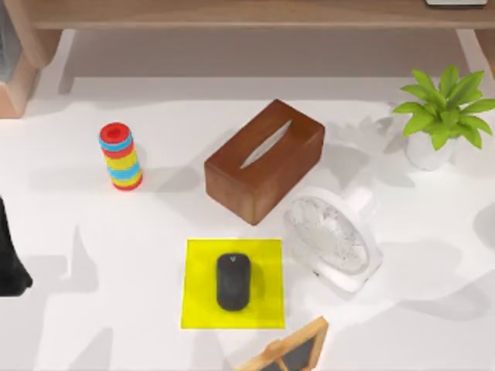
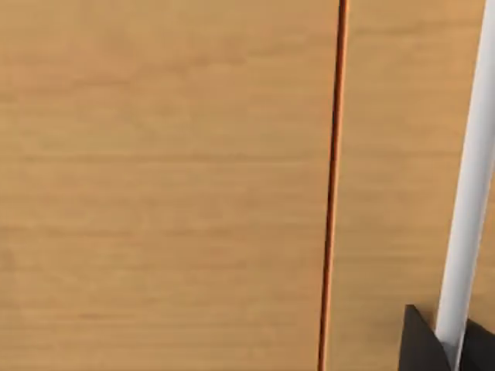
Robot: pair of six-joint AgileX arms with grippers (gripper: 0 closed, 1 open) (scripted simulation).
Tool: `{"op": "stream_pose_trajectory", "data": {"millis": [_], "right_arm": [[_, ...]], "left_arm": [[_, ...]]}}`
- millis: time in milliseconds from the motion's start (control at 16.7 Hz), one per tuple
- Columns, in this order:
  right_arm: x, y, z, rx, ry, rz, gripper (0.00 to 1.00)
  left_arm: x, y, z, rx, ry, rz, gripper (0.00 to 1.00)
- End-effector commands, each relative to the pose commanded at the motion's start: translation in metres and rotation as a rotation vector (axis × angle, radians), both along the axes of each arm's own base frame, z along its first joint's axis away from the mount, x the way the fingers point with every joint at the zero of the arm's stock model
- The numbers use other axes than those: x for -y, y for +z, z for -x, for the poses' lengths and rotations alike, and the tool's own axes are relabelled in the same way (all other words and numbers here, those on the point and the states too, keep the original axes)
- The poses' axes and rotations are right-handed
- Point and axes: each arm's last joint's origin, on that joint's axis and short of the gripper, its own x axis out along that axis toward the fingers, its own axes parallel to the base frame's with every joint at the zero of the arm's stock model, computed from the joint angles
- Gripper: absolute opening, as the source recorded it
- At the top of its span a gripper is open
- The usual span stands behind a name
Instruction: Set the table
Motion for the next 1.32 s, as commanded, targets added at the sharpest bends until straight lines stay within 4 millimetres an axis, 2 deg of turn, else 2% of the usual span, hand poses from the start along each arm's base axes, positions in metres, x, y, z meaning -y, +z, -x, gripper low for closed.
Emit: {"op": "stream_pose_trajectory", "data": {"millis": [300, 1080, 1320], "right_arm": [[-0.0009, 0.0001, -0.0039, -0.002, 0.000, 0.001, 0.00], [-0.0009, 0.0001, -0.0039, -0.002, 0.000, 0.001, 0.98], [-0.0009, 0.0001, -0.0039, -0.002, 0.000, 0.001, 1.00]], "left_arm": [[0.0000, 0.0000, 0.0000, 0.000, 0.000, 0.000, 1.00], [0.0000, 0.0000, 0.0000, 0.000, 0.000, 0.000, 1.00], [0.0000, 0.0000, 0.0000, 0.000, 0.000, 0.000, 1.00]]}}
